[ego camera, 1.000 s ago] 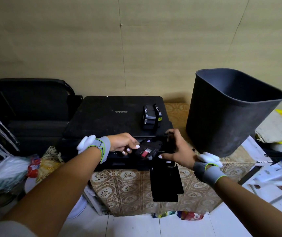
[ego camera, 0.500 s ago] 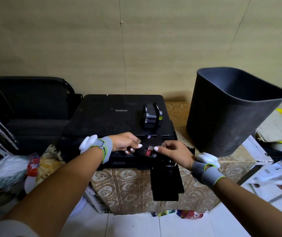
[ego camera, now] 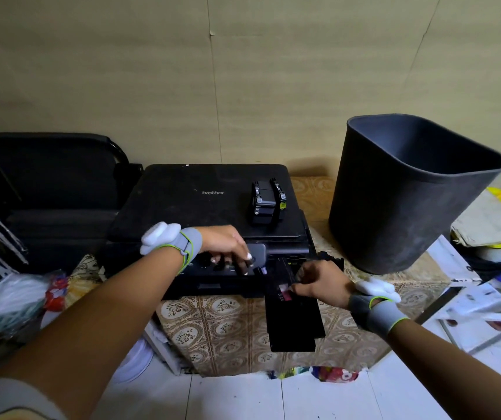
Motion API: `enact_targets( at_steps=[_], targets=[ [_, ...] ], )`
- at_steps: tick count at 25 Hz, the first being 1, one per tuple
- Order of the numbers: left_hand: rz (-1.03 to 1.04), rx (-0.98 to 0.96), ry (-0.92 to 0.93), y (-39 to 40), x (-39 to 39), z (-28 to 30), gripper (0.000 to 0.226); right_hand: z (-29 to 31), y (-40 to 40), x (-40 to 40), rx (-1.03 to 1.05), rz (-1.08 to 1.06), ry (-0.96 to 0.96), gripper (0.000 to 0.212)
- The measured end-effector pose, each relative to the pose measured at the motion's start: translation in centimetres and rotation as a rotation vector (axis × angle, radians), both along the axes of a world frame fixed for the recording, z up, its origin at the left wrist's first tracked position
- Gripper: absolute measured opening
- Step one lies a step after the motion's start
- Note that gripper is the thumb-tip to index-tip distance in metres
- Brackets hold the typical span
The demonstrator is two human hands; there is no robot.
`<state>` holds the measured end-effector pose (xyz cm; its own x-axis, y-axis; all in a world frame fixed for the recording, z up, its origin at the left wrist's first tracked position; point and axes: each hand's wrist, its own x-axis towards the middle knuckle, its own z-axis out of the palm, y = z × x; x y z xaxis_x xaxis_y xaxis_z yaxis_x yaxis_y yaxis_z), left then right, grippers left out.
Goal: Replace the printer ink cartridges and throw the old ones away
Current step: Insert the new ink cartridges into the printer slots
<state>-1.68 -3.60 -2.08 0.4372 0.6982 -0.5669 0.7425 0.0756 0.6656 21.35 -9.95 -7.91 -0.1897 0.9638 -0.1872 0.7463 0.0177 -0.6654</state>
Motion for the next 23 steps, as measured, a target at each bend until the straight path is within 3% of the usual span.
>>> enact_targets(
  at_steps=[5,9,13,16,23],
  targets=[
    [0.167,0.391,-0.176,1.4,0.1,1.8,0.031,-0.5,-0.4,1.1,-0.032,0.019,-0.269,0.026],
    [0.378,0.762,-0.063,2.2,0.2,0.5,0.014,-0.6,-0.5,0.7,-0.022,-0.009,-0.344,0.030],
    [0.302,0.796,0.130,2.7,0.3,-1.2,0.036,-1.0,-0.1,-0.1,0.005,-0.045,-0.368,0.036],
    [0.196,0.637,0.327,2.6,0.4,-2.7,0.065,-1.4,0.1,-1.1,0.016,-0.071,-0.382,0.040],
    [0.138,0.533,0.357,3.0,-0.3,-3.9,0.068,-3.7,-0.7,-3.3,0.002,-0.103,-0.419,0.044]
  ],
)
